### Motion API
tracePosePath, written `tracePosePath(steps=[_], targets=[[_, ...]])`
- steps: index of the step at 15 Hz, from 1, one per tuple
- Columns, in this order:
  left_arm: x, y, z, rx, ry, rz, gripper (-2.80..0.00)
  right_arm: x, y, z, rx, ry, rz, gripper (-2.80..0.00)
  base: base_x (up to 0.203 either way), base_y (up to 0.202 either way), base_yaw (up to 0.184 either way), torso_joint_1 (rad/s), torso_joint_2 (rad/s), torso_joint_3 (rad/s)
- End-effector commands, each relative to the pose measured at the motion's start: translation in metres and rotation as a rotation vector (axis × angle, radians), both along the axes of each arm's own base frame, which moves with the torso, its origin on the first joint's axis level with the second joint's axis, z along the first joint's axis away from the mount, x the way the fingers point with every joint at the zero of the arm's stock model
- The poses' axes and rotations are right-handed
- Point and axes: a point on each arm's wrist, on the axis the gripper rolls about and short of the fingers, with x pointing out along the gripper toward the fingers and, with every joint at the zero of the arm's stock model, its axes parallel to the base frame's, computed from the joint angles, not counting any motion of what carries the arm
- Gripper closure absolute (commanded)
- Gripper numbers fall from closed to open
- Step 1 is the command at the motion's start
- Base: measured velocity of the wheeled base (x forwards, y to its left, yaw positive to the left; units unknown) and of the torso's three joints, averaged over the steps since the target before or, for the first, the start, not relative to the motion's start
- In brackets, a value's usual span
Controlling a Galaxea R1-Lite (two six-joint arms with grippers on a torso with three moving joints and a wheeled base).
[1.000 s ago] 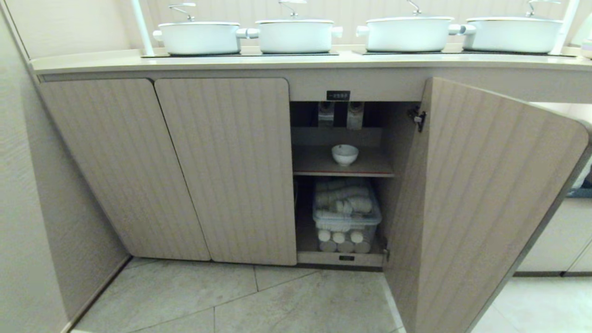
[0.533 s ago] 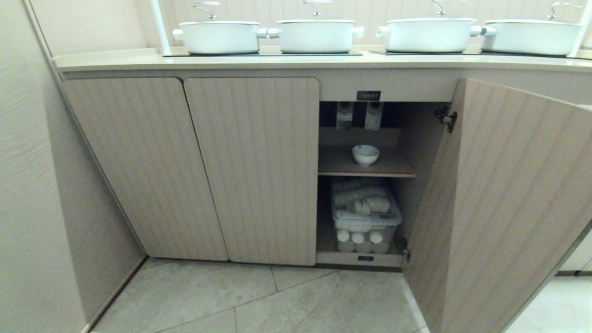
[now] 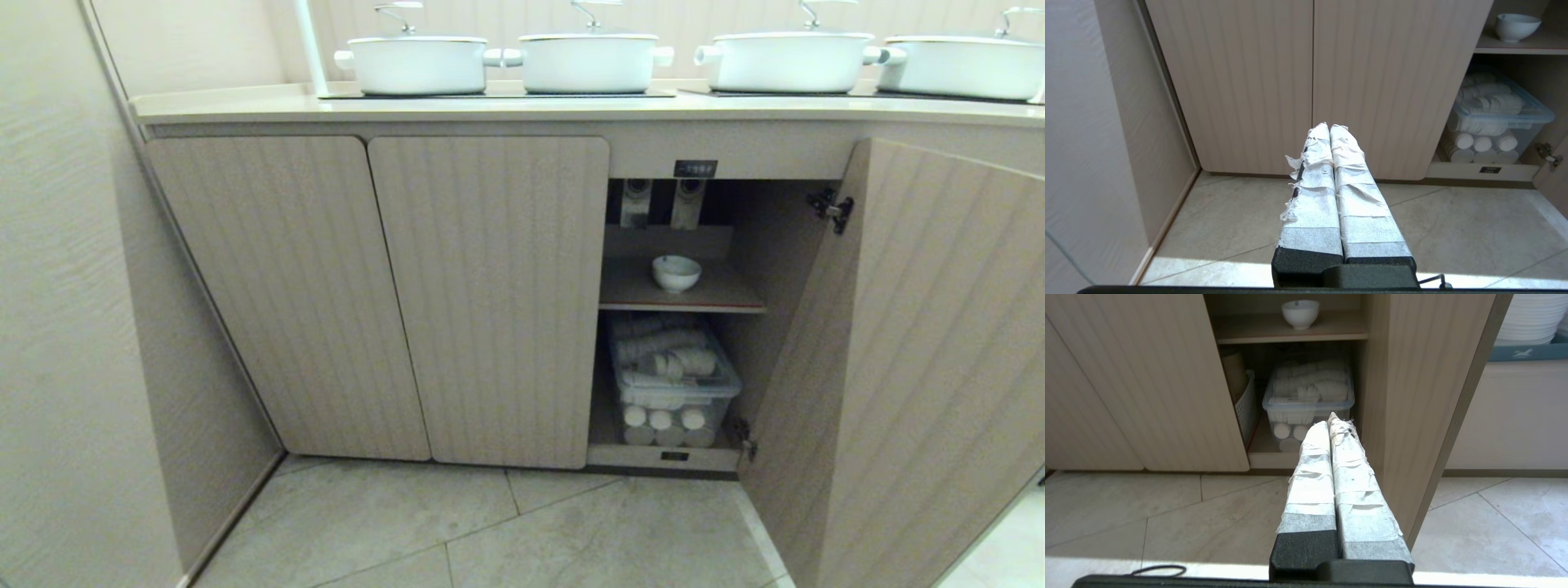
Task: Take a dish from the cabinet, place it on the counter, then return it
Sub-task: Take the bowl from the cabinet
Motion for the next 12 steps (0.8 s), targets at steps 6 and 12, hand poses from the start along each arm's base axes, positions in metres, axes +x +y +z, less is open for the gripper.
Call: tracePosePath(steps=[6, 12], targets=[[0.0, 0.0, -0.0001, 0.001, 0.0, 0.0, 0.0, 0.0001, 0.0, 0.0001, 0.0, 0.001, 0.0, 0.0, 0.0, 0.0, 0.0, 0.0, 0.0, 0.0], [-0.0001, 0.0, 0.0001, 0.003, -0.001, 0.0, 0.0, 0.0001, 0.0, 0.0001, 0.0, 0.001, 0.0, 0.0, 0.0, 0.0, 0.0, 0.0, 0.0, 0.0]])
